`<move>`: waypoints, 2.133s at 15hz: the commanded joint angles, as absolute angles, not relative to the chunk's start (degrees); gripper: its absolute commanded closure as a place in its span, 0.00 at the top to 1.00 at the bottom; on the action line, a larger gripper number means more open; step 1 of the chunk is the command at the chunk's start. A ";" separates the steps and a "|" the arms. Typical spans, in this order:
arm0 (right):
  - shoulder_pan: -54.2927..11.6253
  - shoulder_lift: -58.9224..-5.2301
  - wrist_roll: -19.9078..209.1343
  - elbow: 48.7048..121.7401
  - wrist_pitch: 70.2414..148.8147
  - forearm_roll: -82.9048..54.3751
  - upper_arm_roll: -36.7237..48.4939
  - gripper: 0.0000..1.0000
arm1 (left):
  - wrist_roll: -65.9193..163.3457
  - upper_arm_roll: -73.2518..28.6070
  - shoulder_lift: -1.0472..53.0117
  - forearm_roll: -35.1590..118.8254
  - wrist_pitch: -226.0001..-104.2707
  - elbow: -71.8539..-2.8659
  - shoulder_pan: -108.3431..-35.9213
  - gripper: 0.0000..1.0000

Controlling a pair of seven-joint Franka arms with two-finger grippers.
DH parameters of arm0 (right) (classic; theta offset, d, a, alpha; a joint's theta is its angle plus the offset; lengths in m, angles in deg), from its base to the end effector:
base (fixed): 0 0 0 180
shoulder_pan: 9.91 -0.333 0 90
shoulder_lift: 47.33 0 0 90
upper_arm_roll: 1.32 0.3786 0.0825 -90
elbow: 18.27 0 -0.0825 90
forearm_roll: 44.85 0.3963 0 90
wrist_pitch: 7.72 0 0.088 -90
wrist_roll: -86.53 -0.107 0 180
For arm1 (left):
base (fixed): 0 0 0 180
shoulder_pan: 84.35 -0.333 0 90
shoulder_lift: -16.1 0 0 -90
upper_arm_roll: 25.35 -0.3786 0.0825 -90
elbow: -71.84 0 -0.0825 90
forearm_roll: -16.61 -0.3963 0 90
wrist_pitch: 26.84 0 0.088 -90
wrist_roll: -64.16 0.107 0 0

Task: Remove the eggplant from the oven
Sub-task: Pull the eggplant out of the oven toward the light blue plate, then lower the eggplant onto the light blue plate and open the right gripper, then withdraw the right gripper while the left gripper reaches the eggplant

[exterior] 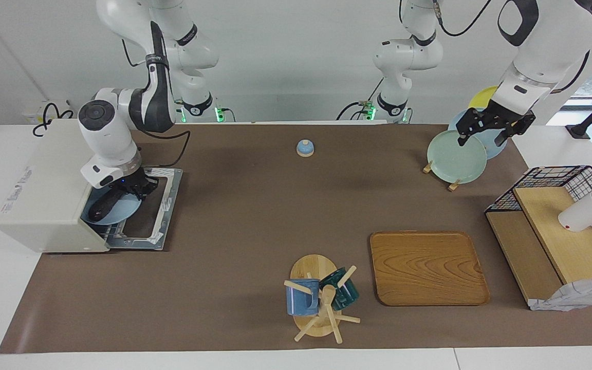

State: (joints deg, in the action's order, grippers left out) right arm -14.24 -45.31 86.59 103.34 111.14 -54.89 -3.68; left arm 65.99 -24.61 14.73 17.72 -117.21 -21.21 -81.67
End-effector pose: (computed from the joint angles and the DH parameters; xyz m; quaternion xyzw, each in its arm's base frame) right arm 0.5507 0.0102 0.4444 0.9943 0.0630 -0.0402 0.0762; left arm 0.5564 -0.0354 0.6753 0.9988 -0.0456 -0.0116 0.0094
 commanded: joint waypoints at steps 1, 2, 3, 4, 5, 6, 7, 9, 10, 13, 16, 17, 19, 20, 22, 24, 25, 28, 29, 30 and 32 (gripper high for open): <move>-24.02 -43.73 77.42 97.16 104.98 -56.37 -3.07 0.00 | 65.74 -24.12 14.08 16.34 -116.40 -21.33 -82.15 1.00; -27.71 -42.77 74.34 94.79 103.39 -55.76 -3.07 0.00 | 65.74 -24.12 14.08 16.26 -116.40 -21.33 -82.15 1.00; -30.80 -41.63 70.31 92.06 102.42 -55.32 -2.99 0.00 | 65.74 -24.12 13.99 16.34 -116.40 -21.33 -82.15 1.00; -33.96 -39.88 65.48 88.90 101.02 -54.10 -2.90 0.00 | 65.74 -24.12 14.08 16.34 -116.40 -21.33 -82.06 1.00; -37.30 -37.77 61.95 84.52 99.00 -52.52 -2.81 0.00 | 65.74 -24.12 13.99 16.34 -116.40 -21.41 -82.15 1.00; -40.20 -34.97 59.39 80.04 97.94 -51.46 -2.64 0.00 | 65.74 -24.12 13.99 16.34 -116.40 -21.33 -82.06 1.00; -42.67 -32.07 56.67 76.17 98.01 -50.32 -2.63 0.00 | 65.74 -24.12 13.99 16.34 -116.40 -21.33 -82.15 1.00; -47.68 -23.91 49.47 67.82 98.63 -49.86 -2.55 0.00 | 65.74 -24.12 14.08 16.34 -116.40 -21.33 -82.15 1.00; -49.96 -20.12 46.39 64.47 99.33 -49.95 -2.46 0.00 | 65.74 -24.12 13.99 16.34 -116.40 -21.33 -82.15 1.00; -53.24 -15.07 40.39 61.79 108.87 -48.64 -1.49 0.00 | 65.74 -24.12 13.99 16.34 -116.40 -21.33 -82.15 1.00; -53.24 -16.30 39.77 68.98 116.53 -47.41 -0.61 0.00 | 65.74 -24.12 13.99 16.34 -116.40 -21.33 -82.15 1.00; -53.24 -16.74 38.81 71.10 119.43 -46.62 -0.53 0.00 | 65.74 -24.12 13.99 16.26 -116.40 -21.33 -82.06 1.00; -52.89 -17.09 35.48 72.09 121.21 -42.41 -0.61 0.09 | 65.74 -24.12 13.99 16.34 -116.40 -21.33 -82.15 1.00; -52.89 -17.01 34.94 71.39 121.22 -42.05 -0.61 0.25 | 65.74 -24.12 13.99 16.34 -116.40 -21.33 -82.15 1.00; -52.63 -17.01 35.02 67.19 117.81 -43.09 -1.05 0.34 | 65.74 -24.12 13.99 16.34 -116.40 -21.33 -82.15 1.00; -50.18 -18.32 36.68 65.76 114.02 -45.28 -1.32 0.34 | 65.74 -24.12 13.99 16.34 -116.40 -21.33 -82.15 1.00; -47.64 -20.41 38.61 66.37 112.62 -45.38 -1.14 0.34 | 65.74 -24.12 13.99 16.26 -116.40 -21.33 -82.06 1.00; -42.62 -24.72 46.77 68.73 103.85 -45.73 -1.31 0.22 | 65.74 -24.12 13.99 16.34 -116.40 -21.33 -82.15 1.00; -41.47 -26.31 48.45 71.01 101.81 -46.17 -1.40 0.07 | 65.56 -24.12 13.99 16.34 -116.40 -21.33 -82.06 1.00; -39.72 -28.15 50.47 73.99 100.58 -48.87 -1.40 0.00 | 65.56 -24.03 13.99 16.34 -116.31 -21.33 -81.89 1.00; -35.25 -32.89 55.56 83.98 101.35 -55.90 -1.32 0.00 | 65.48 -23.94 13.99 16.34 -116.14 -21.41 -81.36 1.00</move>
State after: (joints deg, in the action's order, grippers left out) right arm -38.94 -26.81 51.32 72.05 99.32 -50.95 -2.08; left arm 65.99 -24.35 14.73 17.71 -117.13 -21.22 -81.66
